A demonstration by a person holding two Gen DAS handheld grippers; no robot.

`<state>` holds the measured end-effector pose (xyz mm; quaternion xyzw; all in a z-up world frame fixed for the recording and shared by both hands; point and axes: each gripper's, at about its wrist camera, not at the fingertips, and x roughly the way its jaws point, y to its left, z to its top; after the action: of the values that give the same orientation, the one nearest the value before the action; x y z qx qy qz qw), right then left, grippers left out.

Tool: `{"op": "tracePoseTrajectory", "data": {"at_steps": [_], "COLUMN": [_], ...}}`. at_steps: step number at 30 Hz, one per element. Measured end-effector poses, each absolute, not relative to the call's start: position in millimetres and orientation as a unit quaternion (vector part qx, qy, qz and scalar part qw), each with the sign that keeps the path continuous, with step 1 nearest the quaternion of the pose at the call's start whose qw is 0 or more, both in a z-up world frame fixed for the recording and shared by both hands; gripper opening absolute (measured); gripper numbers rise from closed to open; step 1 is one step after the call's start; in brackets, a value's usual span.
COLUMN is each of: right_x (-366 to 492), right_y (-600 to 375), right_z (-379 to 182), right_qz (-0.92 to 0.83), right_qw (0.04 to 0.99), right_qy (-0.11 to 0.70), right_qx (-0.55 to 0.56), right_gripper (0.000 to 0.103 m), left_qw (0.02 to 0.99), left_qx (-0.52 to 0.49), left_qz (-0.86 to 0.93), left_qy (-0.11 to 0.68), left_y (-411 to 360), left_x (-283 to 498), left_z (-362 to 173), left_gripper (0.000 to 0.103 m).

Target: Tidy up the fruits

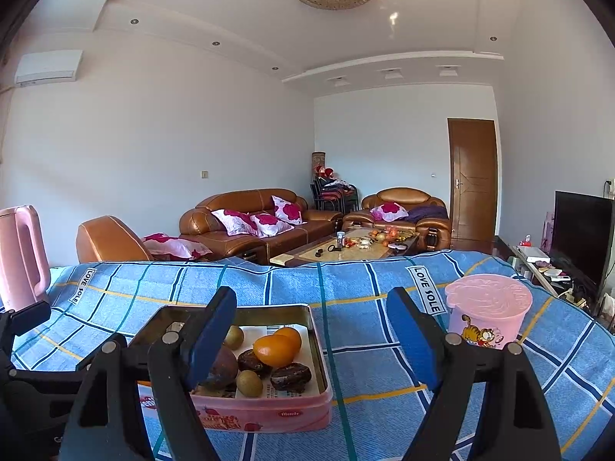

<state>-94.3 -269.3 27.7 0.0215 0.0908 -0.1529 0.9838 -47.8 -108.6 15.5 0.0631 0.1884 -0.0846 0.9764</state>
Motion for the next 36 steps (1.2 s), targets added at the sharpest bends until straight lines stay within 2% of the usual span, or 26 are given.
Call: {"op": "tracePoseTrajectory", "data": {"at_steps": [36], "right_x": [-95.7], "right_y": [-271.6], "right_z": [25.8], "right_qz": [-0.155], "right_qw": [0.983], "right_qy": [0.098], "right_qx": [0.022], "right_gripper": [0.082], "left_qw": [0.974], "left_qx": [0.068], "left_qz": [-0.075], "left_qy": [0.202], "left_y": [-109.2], "left_x": [-43.7], "left_z": [13.5], "left_gripper": [0.103]}}
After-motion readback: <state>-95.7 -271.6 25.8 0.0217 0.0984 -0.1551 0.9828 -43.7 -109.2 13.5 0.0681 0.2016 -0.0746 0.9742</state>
